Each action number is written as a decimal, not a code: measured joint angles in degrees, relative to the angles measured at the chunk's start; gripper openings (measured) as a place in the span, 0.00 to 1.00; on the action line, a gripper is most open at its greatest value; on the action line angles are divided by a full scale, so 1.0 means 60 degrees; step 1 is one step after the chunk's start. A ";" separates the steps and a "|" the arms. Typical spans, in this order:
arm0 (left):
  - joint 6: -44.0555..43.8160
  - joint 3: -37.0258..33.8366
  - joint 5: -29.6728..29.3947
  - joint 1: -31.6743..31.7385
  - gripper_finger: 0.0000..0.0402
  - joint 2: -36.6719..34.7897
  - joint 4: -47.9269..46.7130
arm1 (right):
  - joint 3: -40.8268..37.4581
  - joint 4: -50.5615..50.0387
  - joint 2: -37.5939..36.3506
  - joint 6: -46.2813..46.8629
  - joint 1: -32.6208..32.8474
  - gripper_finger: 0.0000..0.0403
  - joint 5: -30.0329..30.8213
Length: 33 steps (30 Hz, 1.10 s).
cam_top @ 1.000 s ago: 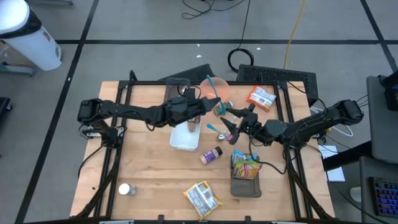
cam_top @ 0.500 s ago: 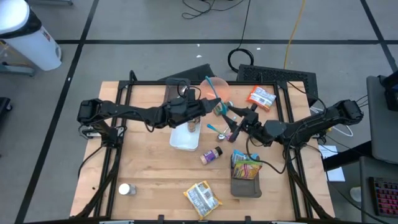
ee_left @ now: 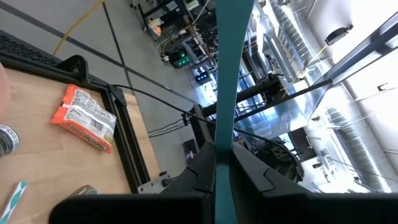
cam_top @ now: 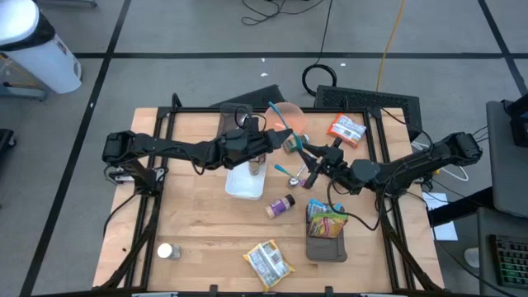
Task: Pick & Place Food Item
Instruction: Put the blue baby spoon into the top black transparent bin
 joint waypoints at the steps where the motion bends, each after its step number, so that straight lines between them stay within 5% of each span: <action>1: 0.0000 0.0000 0.0000 0.0000 0.05 0.0000 -0.0016 | 0.0000 0.0021 0.0000 0.0000 0.0000 0.19 0.0024; 18: 0.0141 0.0000 0.0138 -0.0029 0.10 -0.0027 -0.0180 | -0.0011 0.0416 -0.0129 -0.0033 -0.0011 0.04 0.0789; 33: 0.1485 -0.0004 0.1424 -0.0014 0.22 0.0000 0.0701 | -0.0011 0.0513 -0.0950 -0.0718 -0.0098 0.00 0.1473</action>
